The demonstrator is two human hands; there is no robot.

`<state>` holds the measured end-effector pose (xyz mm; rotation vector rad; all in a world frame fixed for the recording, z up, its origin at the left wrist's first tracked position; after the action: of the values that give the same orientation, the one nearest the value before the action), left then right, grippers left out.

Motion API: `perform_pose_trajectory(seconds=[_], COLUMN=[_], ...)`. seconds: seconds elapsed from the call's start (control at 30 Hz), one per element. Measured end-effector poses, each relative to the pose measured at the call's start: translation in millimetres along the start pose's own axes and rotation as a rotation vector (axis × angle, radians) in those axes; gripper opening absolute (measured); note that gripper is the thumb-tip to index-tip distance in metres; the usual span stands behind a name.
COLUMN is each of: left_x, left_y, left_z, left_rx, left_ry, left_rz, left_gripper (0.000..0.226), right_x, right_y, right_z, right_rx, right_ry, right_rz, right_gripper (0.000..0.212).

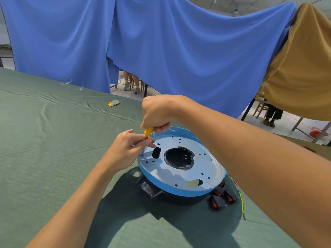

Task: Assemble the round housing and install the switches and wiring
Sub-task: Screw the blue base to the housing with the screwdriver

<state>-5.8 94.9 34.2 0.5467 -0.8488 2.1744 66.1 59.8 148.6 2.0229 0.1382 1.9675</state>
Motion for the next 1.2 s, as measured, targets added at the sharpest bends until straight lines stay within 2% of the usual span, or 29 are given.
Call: perform_pose_trajectory(seconds=[0.17, 0.3, 0.43, 0.57, 0.63, 0.77, 0.93, 1.2], left_x=[-1, 3, 6, 8, 8, 7, 6, 5], left_y=[4, 5, 4, 3, 2, 1, 1, 1], left_z=[4, 6, 4, -3, -4, -4, -5, 0], left_rx=[-0.037, -0.051, -0.049, -0.005, 0.003, 0.008, -0.003, -0.023], left_ry=[-0.008, -0.046, -0.021, 0.045, 0.056, 0.07, 0.082, 0.059], left_rz=[0.113, 0.233, 0.236, 0.202, 0.178, 0.13, 0.053, 0.002], left_gripper=[0.017, 0.007, 0.008, 0.01, 0.011, 0.013, 0.016, 0.027], right_x=[-5, -6, 3, 13, 13, 8, 4, -2], right_y=[0, -1, 2, 6, 5, 0, -8, -11], right_z=[5, 6, -5, -11, -12, -14, -9, -2], right_rx=[-0.087, -0.105, -0.011, 0.125, 0.146, 0.141, 0.081, -0.075], right_ry=[-0.135, -0.105, 0.118, 0.168, 0.22, 0.327, 0.106, -0.139], right_rz=[-0.095, -0.077, 0.026, 0.019, 0.014, 0.048, 0.008, -0.073], right_gripper=[0.033, 0.033, 0.038, 0.015, 0.01, 0.024, 0.031, 0.022])
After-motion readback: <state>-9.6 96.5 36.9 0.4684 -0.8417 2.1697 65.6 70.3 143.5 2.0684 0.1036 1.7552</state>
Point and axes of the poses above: each hand's wrist, its own y-axis away from the middle knuckle, its own x-axis out of the back of the hand, z = x × y, the point moved 5 cm from there along -y, towards the middle knuckle, and after that the axes turned 6 degrees about -z, right-handed, at the moved point
